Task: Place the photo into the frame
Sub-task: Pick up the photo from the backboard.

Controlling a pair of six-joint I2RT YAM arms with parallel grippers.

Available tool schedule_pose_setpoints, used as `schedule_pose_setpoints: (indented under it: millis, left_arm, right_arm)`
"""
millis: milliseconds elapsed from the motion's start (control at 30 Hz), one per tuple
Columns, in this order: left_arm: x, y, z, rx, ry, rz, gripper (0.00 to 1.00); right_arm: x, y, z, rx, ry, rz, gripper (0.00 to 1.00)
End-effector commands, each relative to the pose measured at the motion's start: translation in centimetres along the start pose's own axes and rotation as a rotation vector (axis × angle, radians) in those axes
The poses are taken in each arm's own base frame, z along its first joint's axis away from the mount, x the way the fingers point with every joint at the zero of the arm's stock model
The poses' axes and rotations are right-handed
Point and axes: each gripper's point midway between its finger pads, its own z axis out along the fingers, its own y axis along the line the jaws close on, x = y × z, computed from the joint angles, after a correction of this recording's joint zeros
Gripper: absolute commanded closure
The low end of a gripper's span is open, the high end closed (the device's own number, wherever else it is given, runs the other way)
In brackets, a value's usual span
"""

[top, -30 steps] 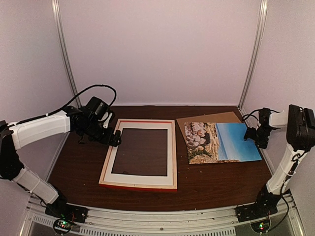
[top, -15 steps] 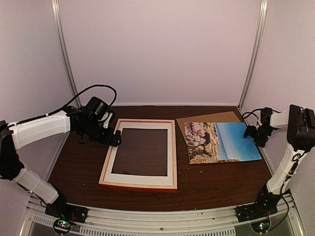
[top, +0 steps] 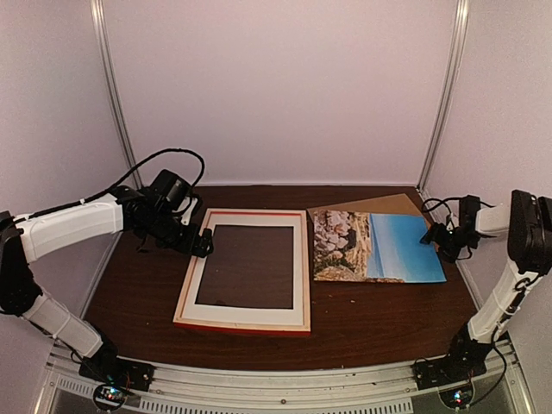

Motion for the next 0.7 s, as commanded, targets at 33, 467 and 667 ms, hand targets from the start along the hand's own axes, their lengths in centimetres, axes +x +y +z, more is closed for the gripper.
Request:
schedule_pose_setpoints:
  millis: [33, 467, 667]
  left_arm:
    - [-1.1, -0.8, 0.1, 0.032, -0.025, 0.007, 0.02]
    - [-1.5, -1.3, 0.0, 0.052, -0.028, 0.0, 0.02]
    - [-1.5, -1.4, -0.1, 0.059, -0.029, 0.001, 0.03]
  right_arm:
    - [3.6, -0.2, -0.3, -0.028, 0.092, 0.039, 0.22]
    - [6.4, 0.9, -0.6, -0.131, 0.149, 0.055, 0.38]
    - [6.5, 2.4, -1.4, -0.208, 0.16, 0.048, 0.5]
